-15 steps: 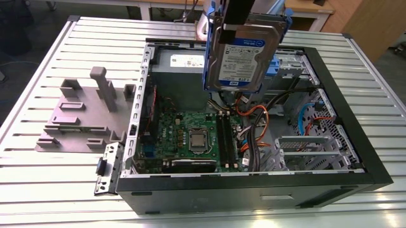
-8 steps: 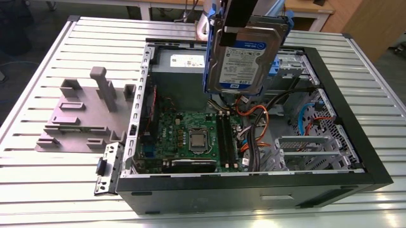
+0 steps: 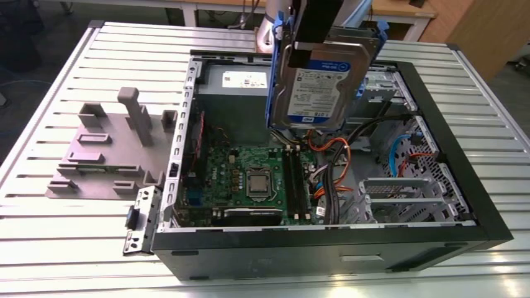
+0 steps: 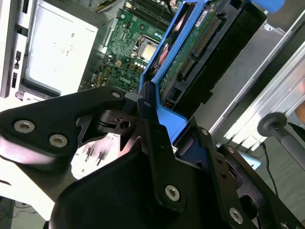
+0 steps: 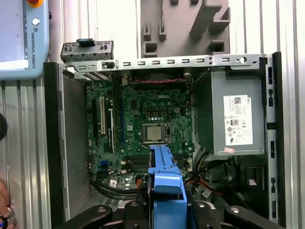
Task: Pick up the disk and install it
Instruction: 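Insert the disk into the insertion slot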
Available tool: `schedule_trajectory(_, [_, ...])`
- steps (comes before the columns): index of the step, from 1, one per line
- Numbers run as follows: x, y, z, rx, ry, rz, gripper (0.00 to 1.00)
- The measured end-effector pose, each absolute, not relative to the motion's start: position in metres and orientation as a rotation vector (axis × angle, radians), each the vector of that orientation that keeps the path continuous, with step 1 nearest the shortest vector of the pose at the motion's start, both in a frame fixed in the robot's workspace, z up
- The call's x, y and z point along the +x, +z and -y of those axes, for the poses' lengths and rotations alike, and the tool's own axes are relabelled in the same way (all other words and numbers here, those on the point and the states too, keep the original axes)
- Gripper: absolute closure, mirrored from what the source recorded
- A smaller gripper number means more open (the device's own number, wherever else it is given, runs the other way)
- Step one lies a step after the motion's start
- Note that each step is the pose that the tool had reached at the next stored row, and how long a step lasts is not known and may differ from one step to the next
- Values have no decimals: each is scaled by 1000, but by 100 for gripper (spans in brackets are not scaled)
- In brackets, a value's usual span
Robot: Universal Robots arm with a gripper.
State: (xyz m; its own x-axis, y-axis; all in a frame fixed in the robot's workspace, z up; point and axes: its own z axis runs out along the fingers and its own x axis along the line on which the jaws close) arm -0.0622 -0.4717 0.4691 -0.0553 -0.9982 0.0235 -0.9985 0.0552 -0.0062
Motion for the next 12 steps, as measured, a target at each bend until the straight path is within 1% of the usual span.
schedule_trajectory(12, [-61,468,491,2147,41,2269,64])
